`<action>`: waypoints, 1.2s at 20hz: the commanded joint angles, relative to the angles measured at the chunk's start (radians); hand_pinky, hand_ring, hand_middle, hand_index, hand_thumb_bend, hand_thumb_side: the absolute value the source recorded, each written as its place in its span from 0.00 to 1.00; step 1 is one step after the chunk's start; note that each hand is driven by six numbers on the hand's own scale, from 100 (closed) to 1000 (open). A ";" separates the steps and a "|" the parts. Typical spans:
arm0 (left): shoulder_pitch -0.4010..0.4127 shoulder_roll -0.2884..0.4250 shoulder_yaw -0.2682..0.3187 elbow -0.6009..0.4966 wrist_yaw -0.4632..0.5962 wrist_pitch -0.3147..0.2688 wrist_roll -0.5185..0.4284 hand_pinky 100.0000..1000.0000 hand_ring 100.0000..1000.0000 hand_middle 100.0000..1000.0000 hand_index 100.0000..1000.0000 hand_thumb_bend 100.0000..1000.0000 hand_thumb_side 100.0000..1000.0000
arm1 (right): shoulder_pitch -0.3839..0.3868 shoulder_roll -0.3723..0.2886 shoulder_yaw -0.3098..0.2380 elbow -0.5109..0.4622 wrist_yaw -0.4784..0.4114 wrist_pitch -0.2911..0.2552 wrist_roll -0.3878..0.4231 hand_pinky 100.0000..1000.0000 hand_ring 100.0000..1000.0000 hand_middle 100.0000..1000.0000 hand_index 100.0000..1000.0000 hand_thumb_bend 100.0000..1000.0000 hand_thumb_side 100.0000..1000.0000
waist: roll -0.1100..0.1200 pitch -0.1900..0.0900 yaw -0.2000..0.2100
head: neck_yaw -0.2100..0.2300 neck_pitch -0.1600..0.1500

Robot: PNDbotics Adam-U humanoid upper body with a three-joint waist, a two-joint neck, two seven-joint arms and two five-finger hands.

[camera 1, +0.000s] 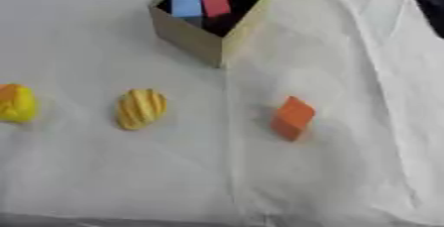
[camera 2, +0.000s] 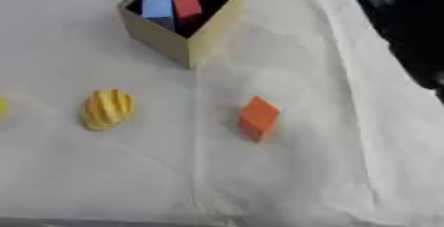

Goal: Pick up objects on the table and place them in the box.

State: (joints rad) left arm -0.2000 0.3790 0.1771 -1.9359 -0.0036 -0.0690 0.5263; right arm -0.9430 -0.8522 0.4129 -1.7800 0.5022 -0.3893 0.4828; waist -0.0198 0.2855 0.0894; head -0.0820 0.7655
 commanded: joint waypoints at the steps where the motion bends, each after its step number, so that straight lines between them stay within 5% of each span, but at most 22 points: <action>1: -0.007 0.024 0.009 -0.023 -0.010 -0.001 0.003 0.66 0.66 0.54 0.72 0.37 0.49 | 0.058 -0.138 -0.014 -0.175 -0.076 0.032 0.023 0.86 0.87 0.78 0.89 0.24 0.09 | 0.003 -0.024 -0.005 | 0.015 0.004; 7: -0.006 0.027 0.008 -0.023 -0.014 0.001 0.002 0.66 0.67 0.54 0.72 0.37 0.49 | 0.172 -0.234 0.006 -0.219 -0.118 -0.023 0.026 0.87 0.87 0.78 0.89 0.17 0.12 | 0.005 -0.027 -0.021 | 0.022 0.004; 13: -0.009 0.028 0.006 -0.023 -0.010 0.001 0.001 0.66 0.67 0.54 0.72 0.37 0.50 | 0.217 -0.250 0.040 -0.220 -0.120 -0.082 0.030 0.87 0.86 0.77 0.89 0.07 0.19 | 0.006 -0.023 -0.030 | 0.023 0.004; 24: -0.013 0.021 0.002 -0.023 -0.002 -0.003 -0.001 0.66 0.67 0.54 0.72 0.37 0.50 | 0.214 -0.193 0.119 -0.220 -0.139 -0.028 0.149 0.89 0.87 0.81 0.90 0.00 0.35 | 0.003 -0.018 -0.012 | 0.015 -0.001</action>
State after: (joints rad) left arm -0.2030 0.3793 0.1764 -1.9415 -0.0069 -0.0678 0.5265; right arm -0.7134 -1.0356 0.5349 -1.9857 0.3721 -0.4253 0.6141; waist -0.0183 0.2820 0.0771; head -0.0647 0.7656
